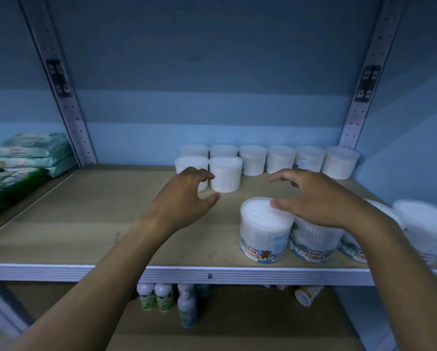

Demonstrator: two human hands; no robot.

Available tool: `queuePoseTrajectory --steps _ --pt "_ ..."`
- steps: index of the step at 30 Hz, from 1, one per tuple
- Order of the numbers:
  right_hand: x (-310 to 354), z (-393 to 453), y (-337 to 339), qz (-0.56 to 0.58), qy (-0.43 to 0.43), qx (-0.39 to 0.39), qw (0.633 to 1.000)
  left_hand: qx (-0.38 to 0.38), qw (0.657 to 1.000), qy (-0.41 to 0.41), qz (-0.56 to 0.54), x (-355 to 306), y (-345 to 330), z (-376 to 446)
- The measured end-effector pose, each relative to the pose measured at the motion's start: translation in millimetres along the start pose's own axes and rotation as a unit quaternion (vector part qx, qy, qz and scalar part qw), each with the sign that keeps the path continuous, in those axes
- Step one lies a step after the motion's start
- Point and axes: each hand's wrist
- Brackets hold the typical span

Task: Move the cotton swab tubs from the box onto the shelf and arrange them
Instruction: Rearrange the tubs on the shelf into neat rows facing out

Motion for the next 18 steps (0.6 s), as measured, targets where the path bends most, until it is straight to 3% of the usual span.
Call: queuePoseTrajectory --steps 10,18 --pt "44.3 100.6 -17.0 -0.049 -0.006 0.034 0.998 0.050 0.994 0.089 0.031 48.1 -1.5 60.6" --pt "43.4 167.7 -46.7 -0.105 -0.003 0.061 0.993 0.084 0.992 0.084 0.032 63.3 -18.6 95.7"
Point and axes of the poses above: each hand's wrist, its own z-axis towards the middle knuckle, its own y-axis out of the back of the hand, x = y × z, and after that the axes turned 12 degrees about z, right-handed
